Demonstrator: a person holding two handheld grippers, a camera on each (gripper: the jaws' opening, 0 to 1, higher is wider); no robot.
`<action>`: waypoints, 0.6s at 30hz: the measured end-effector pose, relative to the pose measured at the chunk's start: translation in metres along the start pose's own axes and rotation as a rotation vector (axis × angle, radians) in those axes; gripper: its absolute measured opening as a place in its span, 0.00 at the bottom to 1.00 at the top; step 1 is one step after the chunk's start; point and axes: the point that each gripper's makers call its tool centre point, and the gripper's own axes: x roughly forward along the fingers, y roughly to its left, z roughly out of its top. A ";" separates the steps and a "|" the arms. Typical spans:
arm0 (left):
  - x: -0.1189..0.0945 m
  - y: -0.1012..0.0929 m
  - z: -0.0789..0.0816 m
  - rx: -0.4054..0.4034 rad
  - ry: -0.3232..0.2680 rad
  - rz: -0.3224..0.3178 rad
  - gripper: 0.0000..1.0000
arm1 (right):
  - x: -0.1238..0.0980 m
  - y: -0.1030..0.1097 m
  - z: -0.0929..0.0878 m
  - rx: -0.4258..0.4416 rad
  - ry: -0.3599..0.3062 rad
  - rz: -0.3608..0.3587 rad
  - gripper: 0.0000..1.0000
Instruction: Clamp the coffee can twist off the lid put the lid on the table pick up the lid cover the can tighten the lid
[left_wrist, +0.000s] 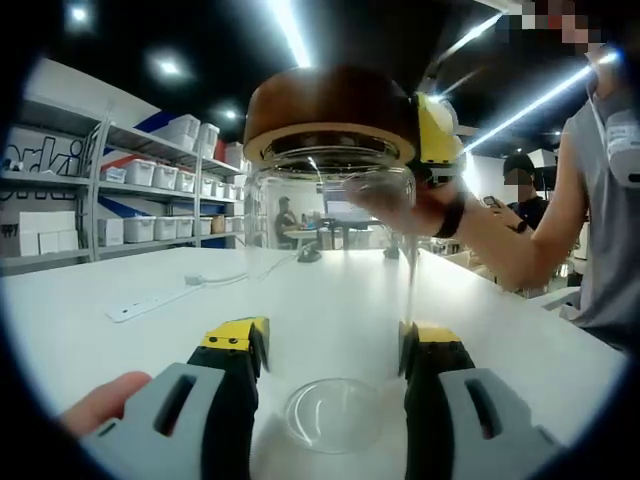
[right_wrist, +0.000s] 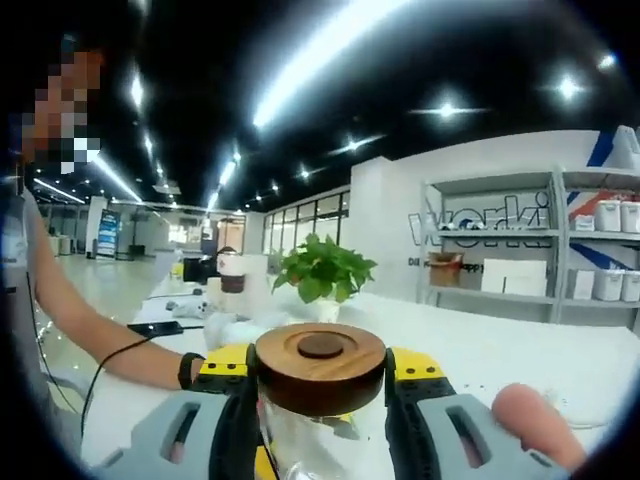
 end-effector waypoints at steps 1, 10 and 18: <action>0.000 0.000 0.000 0.000 0.000 0.000 0.48 | 0.000 -0.001 0.000 0.010 0.001 -0.021 0.45; 0.000 0.000 0.000 0.000 0.001 -0.002 0.48 | -0.001 0.000 0.000 0.004 -0.004 -0.197 0.45; 0.000 0.000 0.000 0.000 0.002 -0.002 0.48 | -0.002 0.000 0.001 -0.016 0.005 -0.295 0.45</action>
